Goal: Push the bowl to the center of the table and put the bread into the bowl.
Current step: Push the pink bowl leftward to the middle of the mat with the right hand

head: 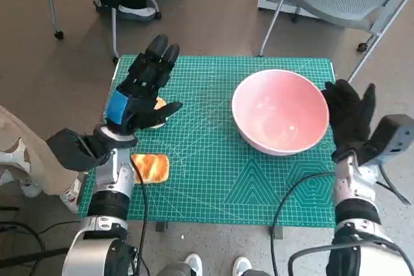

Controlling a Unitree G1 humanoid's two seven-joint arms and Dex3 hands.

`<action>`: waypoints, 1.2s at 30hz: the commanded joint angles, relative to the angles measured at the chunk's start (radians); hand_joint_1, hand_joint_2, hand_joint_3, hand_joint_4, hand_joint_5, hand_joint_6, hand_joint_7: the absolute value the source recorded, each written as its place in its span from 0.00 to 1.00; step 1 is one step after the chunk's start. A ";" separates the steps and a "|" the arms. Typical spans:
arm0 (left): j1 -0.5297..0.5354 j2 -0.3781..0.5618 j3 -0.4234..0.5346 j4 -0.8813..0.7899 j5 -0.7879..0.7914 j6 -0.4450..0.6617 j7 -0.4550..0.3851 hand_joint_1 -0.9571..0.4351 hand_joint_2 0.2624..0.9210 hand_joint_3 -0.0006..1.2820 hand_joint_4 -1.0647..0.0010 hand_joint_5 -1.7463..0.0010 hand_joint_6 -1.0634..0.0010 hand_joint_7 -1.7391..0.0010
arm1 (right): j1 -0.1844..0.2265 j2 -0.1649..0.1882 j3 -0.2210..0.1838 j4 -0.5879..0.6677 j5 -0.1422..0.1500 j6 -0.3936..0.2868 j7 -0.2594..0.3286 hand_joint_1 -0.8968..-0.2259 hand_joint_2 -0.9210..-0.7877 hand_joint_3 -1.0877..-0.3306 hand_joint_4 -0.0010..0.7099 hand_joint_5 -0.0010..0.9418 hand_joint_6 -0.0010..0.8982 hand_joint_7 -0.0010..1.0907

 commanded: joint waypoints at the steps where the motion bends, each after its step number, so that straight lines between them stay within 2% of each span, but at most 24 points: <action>1: 0.015 0.003 -0.003 -0.024 -0.003 0.010 0.006 0.52 1.00 0.16 0.91 1.00 0.80 1.00 | 0.007 0.025 -0.002 0.013 0.002 0.011 0.005 0.32 0.00 0.30 0.27 0.01 0.23 0.15; 6: 0.021 0.002 -0.003 -0.037 -0.006 0.018 0.008 0.53 1.00 0.16 0.91 1.00 0.80 1.00 | 0.003 0.045 -0.004 0.014 0.004 0.012 0.002 0.32 0.00 0.32 0.33 0.03 0.27 0.16; 13: 0.028 0.000 -0.003 -0.049 -0.009 0.027 0.010 0.53 1.00 0.16 0.91 1.00 0.80 1.00 | -0.004 0.077 0.006 0.015 -0.007 0.017 0.002 0.32 0.00 0.35 0.28 0.01 0.23 0.14; 23: 0.037 0.002 -0.004 -0.067 -0.012 0.034 0.011 0.53 1.00 0.16 0.91 1.00 0.80 1.00 | -0.015 0.107 0.021 0.014 -0.022 0.015 0.004 0.34 0.00 0.33 0.32 0.02 0.24 0.14; 36: 0.050 0.004 -0.006 -0.096 -0.012 0.050 0.022 0.53 1.00 0.16 0.91 1.00 0.80 1.00 | -0.027 0.145 0.040 0.013 -0.032 0.008 0.005 0.27 0.00 0.39 0.34 0.01 0.25 0.14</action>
